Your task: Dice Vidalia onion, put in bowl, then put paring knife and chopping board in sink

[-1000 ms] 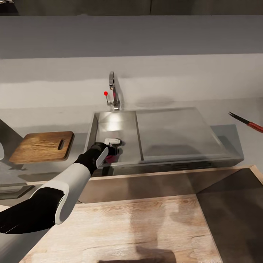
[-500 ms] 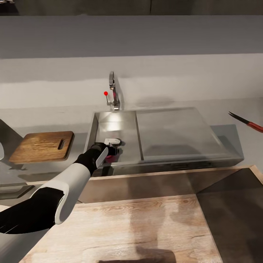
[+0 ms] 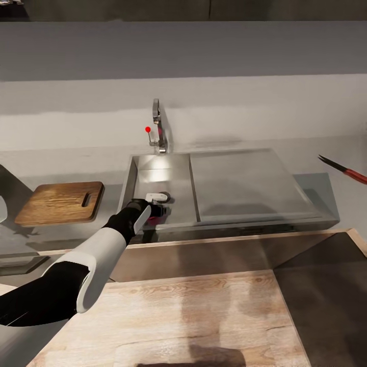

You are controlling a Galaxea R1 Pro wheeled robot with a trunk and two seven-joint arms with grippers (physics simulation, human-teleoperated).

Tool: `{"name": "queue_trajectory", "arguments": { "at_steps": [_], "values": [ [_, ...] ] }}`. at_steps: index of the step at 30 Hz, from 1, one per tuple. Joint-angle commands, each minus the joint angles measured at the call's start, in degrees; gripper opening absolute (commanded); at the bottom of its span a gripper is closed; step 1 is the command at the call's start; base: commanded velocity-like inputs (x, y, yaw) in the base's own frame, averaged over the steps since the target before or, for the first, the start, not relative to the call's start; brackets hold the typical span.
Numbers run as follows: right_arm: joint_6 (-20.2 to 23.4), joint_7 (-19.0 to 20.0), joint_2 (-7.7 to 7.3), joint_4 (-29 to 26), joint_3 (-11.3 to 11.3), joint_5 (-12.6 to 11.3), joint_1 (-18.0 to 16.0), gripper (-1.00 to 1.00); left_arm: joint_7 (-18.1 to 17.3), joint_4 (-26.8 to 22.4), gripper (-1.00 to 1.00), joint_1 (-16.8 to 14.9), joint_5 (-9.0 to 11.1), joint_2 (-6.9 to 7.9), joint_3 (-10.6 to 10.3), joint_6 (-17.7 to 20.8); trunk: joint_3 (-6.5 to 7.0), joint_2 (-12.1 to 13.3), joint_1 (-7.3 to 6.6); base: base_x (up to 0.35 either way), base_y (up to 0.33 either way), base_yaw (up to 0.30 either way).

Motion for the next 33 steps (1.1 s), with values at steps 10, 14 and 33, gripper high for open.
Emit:
{"name": "queue_trajectory", "arguments": {
  "at_steps": [10, 14, 33],
  "values": [
    [-0.20, 0.72, -0.31, -0.08, -0.31, 0.57, 0.00, 1.00, 0.43, -0.05, 1.00, -0.03, 0.60, 0.05, -0.42, 0.25, -0.08, -0.10, 0.03, 0.000, 0.000, 0.000],
    [-0.21, 0.66, -0.27, -0.08, -0.32, 0.58, 0.00, 1.00, 0.43, -0.05, 1.00, -0.03, 0.60, 0.03, -0.42, 0.25, -0.08, -0.10, 0.03, 0.000, 0.000, 0.000],
    [-0.13, 0.36, -0.21, -0.08, -0.32, 0.46, 0.00, 1.00, 0.64, -0.55, -1.00, -0.03, 0.53, 0.04, -0.42, 0.22, -0.07, -0.10, 0.03, 0.000, 0.000, 0.000]
  ]
}}
